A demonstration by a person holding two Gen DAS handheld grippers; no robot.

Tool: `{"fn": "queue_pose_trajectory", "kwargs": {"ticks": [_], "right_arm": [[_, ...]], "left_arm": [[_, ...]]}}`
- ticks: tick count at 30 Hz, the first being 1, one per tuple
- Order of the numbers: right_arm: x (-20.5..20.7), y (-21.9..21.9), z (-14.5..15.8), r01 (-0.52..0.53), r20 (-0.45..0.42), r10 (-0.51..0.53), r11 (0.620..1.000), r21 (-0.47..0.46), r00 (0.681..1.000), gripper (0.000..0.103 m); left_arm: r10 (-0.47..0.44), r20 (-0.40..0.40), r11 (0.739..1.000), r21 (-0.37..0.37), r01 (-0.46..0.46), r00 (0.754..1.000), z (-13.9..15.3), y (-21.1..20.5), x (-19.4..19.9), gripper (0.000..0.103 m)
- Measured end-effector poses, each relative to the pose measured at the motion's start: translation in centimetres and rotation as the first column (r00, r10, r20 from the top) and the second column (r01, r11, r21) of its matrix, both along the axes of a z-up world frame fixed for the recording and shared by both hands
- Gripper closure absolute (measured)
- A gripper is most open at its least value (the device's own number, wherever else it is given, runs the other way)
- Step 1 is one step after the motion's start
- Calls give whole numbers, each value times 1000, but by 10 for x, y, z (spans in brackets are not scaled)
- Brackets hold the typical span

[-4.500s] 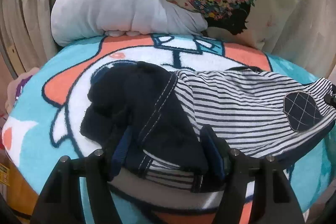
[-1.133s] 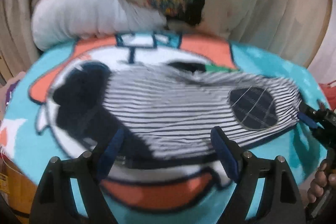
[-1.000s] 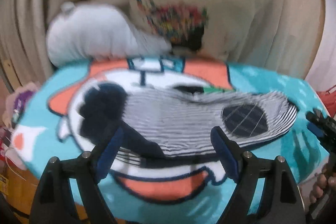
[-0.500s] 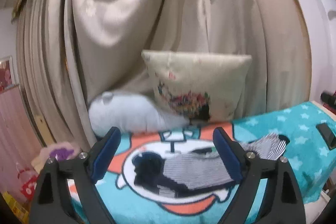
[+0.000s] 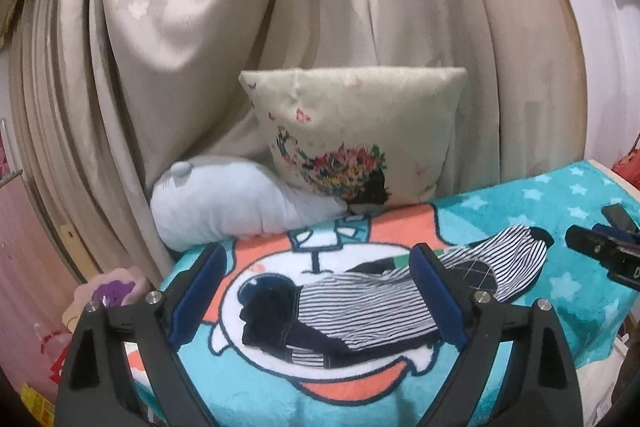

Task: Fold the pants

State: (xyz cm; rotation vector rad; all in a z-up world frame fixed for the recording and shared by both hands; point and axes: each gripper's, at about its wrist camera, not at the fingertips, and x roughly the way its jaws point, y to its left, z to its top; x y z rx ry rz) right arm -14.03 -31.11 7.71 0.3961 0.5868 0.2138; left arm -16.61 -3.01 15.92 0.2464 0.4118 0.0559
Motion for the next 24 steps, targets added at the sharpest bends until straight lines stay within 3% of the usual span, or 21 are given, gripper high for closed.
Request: {"fn": "queue_pose_trajectory", "kwargs": {"ticks": [14, 24], "right_arm": [[43, 8, -42, -13, -118, 10, 1000, -26, 993, 28], [64, 20, -60, -60, -145, 51, 997, -58, 988, 28]], "left_arm": [[-7, -149, 1000, -14, 5, 989, -40, -4, 58, 11], [-19, -229, 1000, -16, 16, 973, -64, -14, 88, 11]]}}
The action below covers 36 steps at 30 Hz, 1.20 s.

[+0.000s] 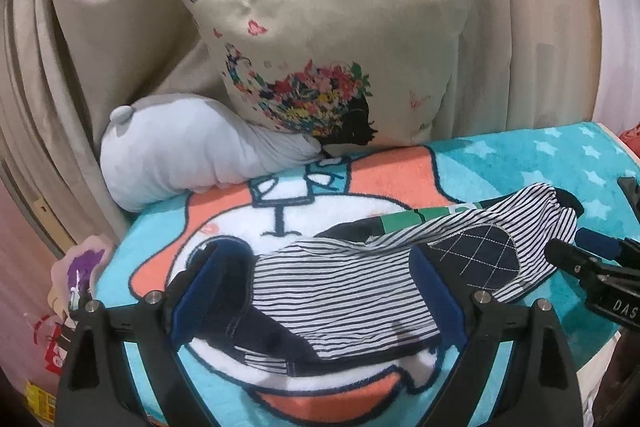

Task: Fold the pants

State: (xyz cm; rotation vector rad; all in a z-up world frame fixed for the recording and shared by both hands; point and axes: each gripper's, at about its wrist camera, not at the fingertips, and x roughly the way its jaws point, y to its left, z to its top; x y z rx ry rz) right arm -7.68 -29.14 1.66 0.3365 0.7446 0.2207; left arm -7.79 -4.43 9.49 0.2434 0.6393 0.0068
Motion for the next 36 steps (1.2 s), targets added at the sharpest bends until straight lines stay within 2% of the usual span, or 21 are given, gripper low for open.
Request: {"fn": "queue_pose_trajectory", "kwargs": {"ticks": [10, 19, 22, 23, 25, 29, 32, 34, 35, 36], "right_arm": [[13, -3, -16, 12, -40, -12, 1000, 14, 999, 28], [16, -4, -11, 9, -27, -9, 1000, 22, 1000, 28], [25, 0, 0, -34, -29, 36, 997, 67, 999, 28], [33, 3, 5, -73, -40, 78, 991, 113, 996, 28], [51, 10, 10, -148, -61, 166, 963, 225, 984, 28], [102, 40, -3, -261, -118, 353, 842, 472, 928, 28], [134, 76, -26, -279, -178, 448, 773, 570, 876, 28], [154, 104, -50, -274, -235, 517, 723, 634, 823, 28], [166, 119, -66, -243, -285, 535, 712, 659, 795, 29], [171, 122, -71, -225, -301, 520, 724, 651, 799, 36]], "left_arm": [[2, -55, 1000, 0, -3, 998, -17, -3, 18, 11], [3, -78, 1000, 5, -2, 997, -25, -5, 26, 11], [8, -107, 1000, -27, -11, 994, -37, 3, 35, 11], [28, -118, 999, -27, -31, 993, -44, 7, 39, 11], [78, -151, 996, -33, -84, 986, -61, 20, 46, 11], [132, -229, 984, -86, -155, 965, -91, 43, 53, 11], [141, -271, 978, -110, -176, 952, -104, 52, 56, 11], [141, -262, 976, -124, -178, 955, -104, 53, 53, 11], [140, -256, 977, -119, -175, 956, -103, 52, 52, 11], [140, -250, 979, -111, -171, 958, -103, 50, 51, 11]]}}
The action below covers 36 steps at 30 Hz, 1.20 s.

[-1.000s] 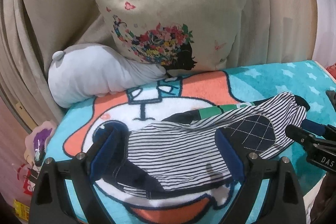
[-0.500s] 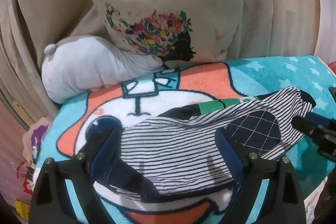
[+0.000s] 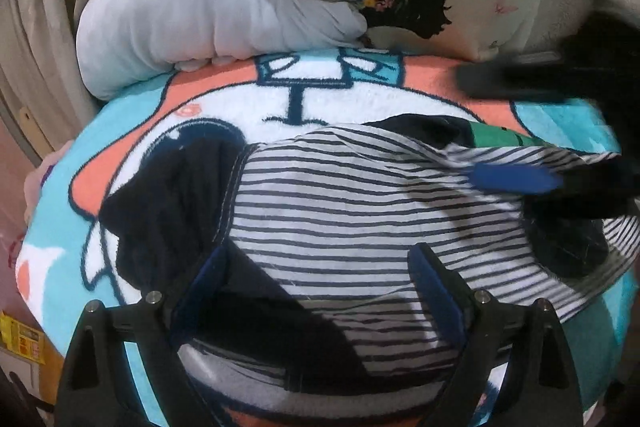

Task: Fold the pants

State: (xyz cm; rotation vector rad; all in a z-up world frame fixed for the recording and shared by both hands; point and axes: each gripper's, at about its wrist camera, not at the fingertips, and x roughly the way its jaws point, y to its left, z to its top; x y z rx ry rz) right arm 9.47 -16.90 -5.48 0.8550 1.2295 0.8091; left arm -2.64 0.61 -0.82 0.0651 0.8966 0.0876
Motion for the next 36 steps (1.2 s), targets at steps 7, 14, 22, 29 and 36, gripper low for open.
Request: {"fn": "queue_pose_trajectory", "kwargs": {"ticks": [7, 14, 22, 29, 36], "right_arm": [[21, -6, 42, 262, 283, -166, 901, -346, 945, 38], [-56, -48, 65, 302, 393, -149, 881, -363, 907, 36], [-104, -107, 30, 397, 427, -161, 735, -550, 890, 35], [-145, -172, 54, 584, 522, -336, 685, -435, 784, 33], [-163, -198, 55, 601, 506, -372, 673, -431, 778, 32]], "left_arm": [[-23, 21, 1000, 16, 23, 1000, 2, -2, -2, 11], [-35, 61, 999, -15, 36, 998, 24, 3, -10, 11], [-69, 127, 997, 26, 66, 990, 45, -12, -22, 11], [-113, 165, 991, 83, 101, 980, 60, -38, -25, 11], [-180, 154, 979, 127, 161, 971, 56, -74, -24, 11]]}}
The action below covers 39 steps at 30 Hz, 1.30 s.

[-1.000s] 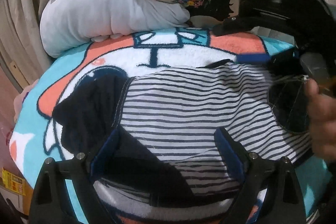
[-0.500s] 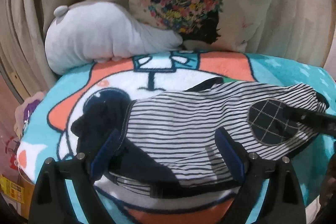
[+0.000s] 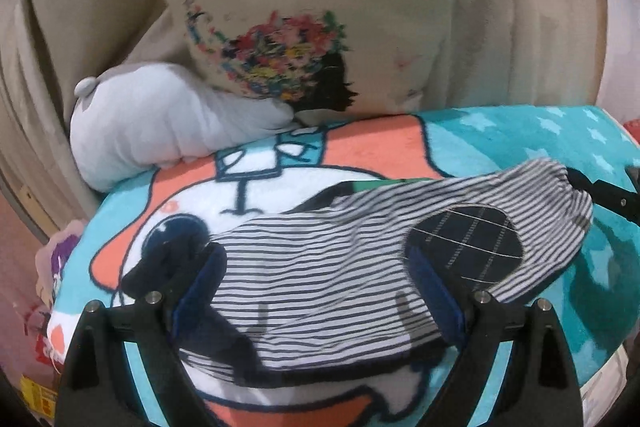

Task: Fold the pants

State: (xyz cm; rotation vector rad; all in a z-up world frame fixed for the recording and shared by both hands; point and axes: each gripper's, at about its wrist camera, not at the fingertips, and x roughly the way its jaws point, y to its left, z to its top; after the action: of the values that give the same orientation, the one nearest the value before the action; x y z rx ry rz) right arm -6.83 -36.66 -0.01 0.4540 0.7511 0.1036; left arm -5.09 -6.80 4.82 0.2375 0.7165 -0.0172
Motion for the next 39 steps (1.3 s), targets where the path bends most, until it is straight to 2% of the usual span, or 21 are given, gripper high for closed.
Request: {"fn": "queue_pose_trajectory", "kwargs": {"ticks": [9, 23, 26, 28, 31, 33, 36, 39], "right_arm": [[-2, 4, -10, -27, -13, 27, 1000, 13, 1000, 32], [0, 0, -17, -33, -29, 34, 999, 42, 999, 32], [2, 0, -17, -38, -30, 39, 998, 44, 999, 32], [3, 0, -18, -43, -32, 44, 998, 47, 998, 32], [6, 1, -20, -53, -38, 55, 997, 57, 998, 32], [9, 3, -21, -56, -47, 59, 997, 54, 997, 32], [15, 4, -24, -58, -60, 62, 997, 55, 996, 32], [20, 6, -28, -52, -77, 56, 997, 62, 995, 32]], "left_arm": [[-33, -17, 999, 26, 33, 999, -3, -26, -2, 11], [-56, -36, 997, 52, 58, 998, -6, -42, 3, 11], [-67, -53, 997, 42, 69, 996, -6, -44, 8, 11], [-90, -84, 996, 7, 91, 992, -2, -47, 18, 11], [-145, -134, 986, -101, 132, 980, 14, -55, 44, 11], [-219, -172, 967, -168, 190, 961, 23, -70, 66, 11], [-317, -215, 939, -204, 275, 924, 27, -105, 91, 11], [-406, -247, 909, -205, 362, 880, 17, -143, 109, 11]]}}
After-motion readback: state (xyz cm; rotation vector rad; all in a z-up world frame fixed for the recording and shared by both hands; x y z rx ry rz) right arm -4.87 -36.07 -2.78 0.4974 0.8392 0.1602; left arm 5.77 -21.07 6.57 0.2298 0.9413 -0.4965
